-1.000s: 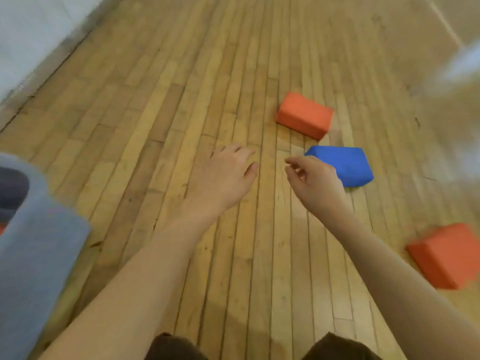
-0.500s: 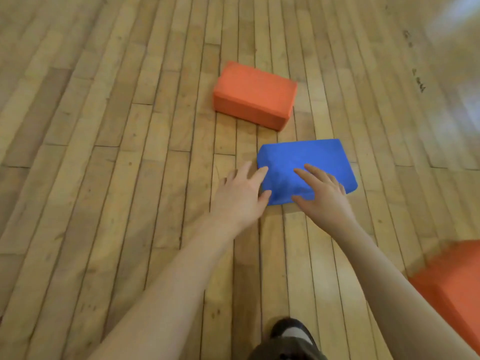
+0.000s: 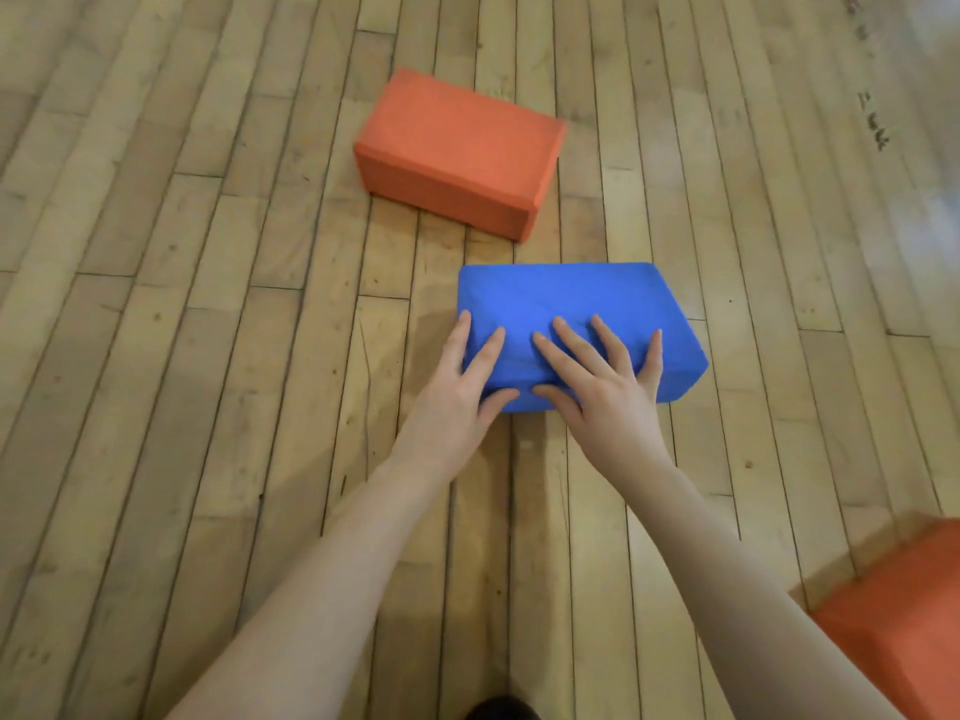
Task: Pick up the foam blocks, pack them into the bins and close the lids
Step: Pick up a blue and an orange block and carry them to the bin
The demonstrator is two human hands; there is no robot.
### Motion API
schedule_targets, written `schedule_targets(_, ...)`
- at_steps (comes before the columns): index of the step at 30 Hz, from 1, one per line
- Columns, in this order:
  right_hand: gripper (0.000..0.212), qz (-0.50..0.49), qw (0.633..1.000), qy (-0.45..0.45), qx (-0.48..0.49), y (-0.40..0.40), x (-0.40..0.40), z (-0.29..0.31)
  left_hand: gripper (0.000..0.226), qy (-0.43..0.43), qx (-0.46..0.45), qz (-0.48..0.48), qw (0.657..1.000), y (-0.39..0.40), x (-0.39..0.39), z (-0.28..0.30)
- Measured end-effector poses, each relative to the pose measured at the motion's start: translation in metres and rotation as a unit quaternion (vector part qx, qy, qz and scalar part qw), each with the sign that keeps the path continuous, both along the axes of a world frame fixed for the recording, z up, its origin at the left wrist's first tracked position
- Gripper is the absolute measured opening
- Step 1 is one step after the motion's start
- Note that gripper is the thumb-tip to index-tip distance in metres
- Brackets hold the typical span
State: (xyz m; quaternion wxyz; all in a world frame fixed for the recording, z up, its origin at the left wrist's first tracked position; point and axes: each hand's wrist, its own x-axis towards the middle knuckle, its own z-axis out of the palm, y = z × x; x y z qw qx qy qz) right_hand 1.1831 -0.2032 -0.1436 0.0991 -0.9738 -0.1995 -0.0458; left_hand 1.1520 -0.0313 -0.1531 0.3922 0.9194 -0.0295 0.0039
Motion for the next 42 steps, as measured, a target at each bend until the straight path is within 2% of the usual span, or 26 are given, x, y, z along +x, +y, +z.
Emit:
schedule_targets(6,0.039,0.024,0.989,-0.030,0.145,0.035,-0.012,0.030,0.052,-0.130,0.057,0.093,0.986,0.030,-0.024,0.036)
schedule_targets(10,0.036,0.059,0.980,0.011,0.191,0.064,-0.020,0.048,0.051,-0.117,0.113,0.150,0.975,0.056,-0.050,0.057)
schedule_targets(12,0.037,0.065,0.980,0.024,0.185,0.075,-0.023,0.048,0.061,-0.086,0.170,0.119,0.974,0.062,-0.058,0.053)
schedule_targets(14,0.037,0.063,0.984,0.010,0.166,0.081,-0.022,0.046,0.083,-0.033,0.183,0.077,0.979,0.068,-0.060,0.044)
schedule_targets(16,0.039,0.047,0.990,-0.016,0.133,0.080,-0.018,0.046,0.098,-0.040,0.211,0.049,0.975,0.072,-0.057,0.038)
schedule_targets(18,0.044,0.020,0.994,-0.027,0.101,0.070,-0.018,0.046,0.093,-0.085,0.240,0.040,0.966,0.073,-0.049,0.040)
schedule_targets(20,0.053,-0.007,0.996,-0.010,0.083,0.057,-0.023,0.044,0.082,-0.107,0.228,0.035,0.967,0.072,-0.043,0.044)
schedule_targets(24,0.065,0.022,0.997,0.059,0.051,0.042,-0.032,0.039,0.072,-0.085,0.241,0.014,0.967,0.071,-0.030,0.048)
schedule_targets(28,0.058,0.037,0.997,0.047,0.047,0.037,-0.021,0.036,0.077,-0.075,0.271,-0.018,0.959,0.071,-0.020,0.051)
schedule_targets(30,0.055,0.043,0.998,0.021,0.047,0.037,-0.017,0.032,0.072,-0.087,0.303,-0.032,0.948,0.069,-0.016,0.050)
schedule_targets(32,0.048,0.041,0.997,-0.004,0.061,0.040,-0.012,0.029,0.064,-0.115,0.297,-0.026,0.948,0.067,-0.013,0.047)
schedule_targets(36,0.042,0.033,0.988,-0.049,0.143,0.057,0.004,0.038,0.051,-0.183,0.228,0.097,0.951,0.064,-0.017,0.047)
schedule_targets(40,0.049,0.030,0.977,-0.039,0.206,0.072,0.033,0.040,0.048,-0.139,0.275,0.258,0.916,0.068,-0.004,0.057)
schedule_targets(42,0.048,0.012,0.978,-0.025,0.205,0.075,0.054,0.031,0.047,-0.107,0.293,0.315,0.896,0.071,0.011,0.059)
